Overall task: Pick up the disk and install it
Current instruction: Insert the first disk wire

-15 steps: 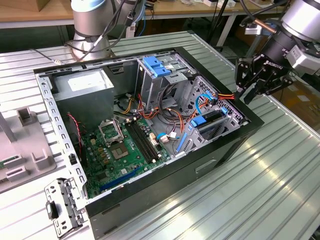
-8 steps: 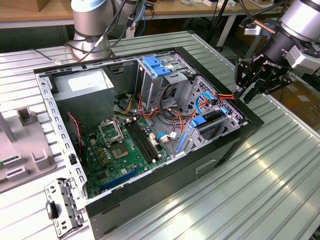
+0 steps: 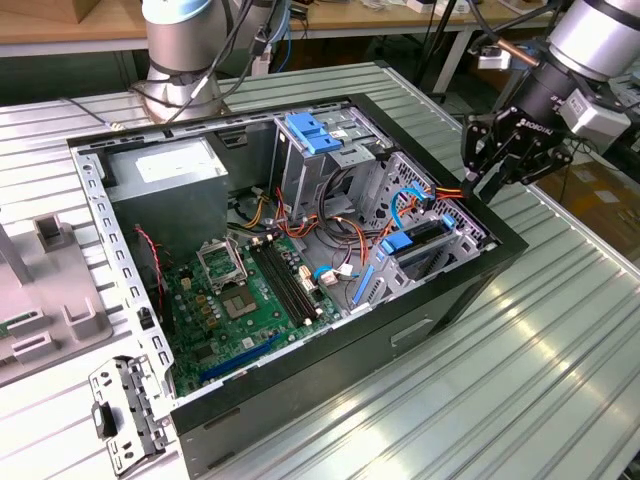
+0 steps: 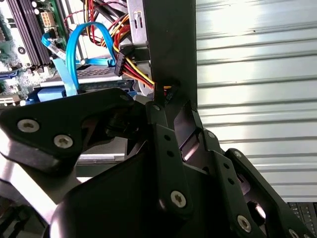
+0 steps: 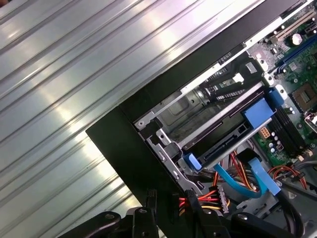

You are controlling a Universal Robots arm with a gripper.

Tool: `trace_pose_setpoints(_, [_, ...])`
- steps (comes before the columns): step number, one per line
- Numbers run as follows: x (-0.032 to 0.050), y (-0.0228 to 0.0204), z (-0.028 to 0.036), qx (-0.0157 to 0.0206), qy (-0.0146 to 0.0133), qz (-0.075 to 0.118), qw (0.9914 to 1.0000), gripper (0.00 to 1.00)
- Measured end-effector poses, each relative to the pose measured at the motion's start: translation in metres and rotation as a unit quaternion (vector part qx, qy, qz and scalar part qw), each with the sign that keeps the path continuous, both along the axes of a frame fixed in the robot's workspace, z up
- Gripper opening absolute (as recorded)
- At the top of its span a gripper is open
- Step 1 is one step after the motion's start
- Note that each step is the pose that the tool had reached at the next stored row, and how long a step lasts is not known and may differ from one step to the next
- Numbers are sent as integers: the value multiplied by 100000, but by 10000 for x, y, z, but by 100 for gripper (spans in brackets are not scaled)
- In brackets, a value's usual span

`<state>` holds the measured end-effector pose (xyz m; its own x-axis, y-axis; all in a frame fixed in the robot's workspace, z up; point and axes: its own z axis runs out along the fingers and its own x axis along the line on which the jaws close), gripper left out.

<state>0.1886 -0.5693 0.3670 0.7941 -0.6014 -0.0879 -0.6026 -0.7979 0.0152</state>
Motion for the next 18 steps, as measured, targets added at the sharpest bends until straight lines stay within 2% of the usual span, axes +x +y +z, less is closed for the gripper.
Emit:
trace_pose_setpoints(9, [6,21,-27,-1,-2,-20,100000,36])
trace_pose_setpoints(10, [6,22,-28,1,-1,-18,100000,35])
trace_pose_setpoints(13, [6,23,-28,-6,-1,-20,100000,18])
trace_pose_setpoints(18, [6,24,-31,-1,-2,-20,100000,18])
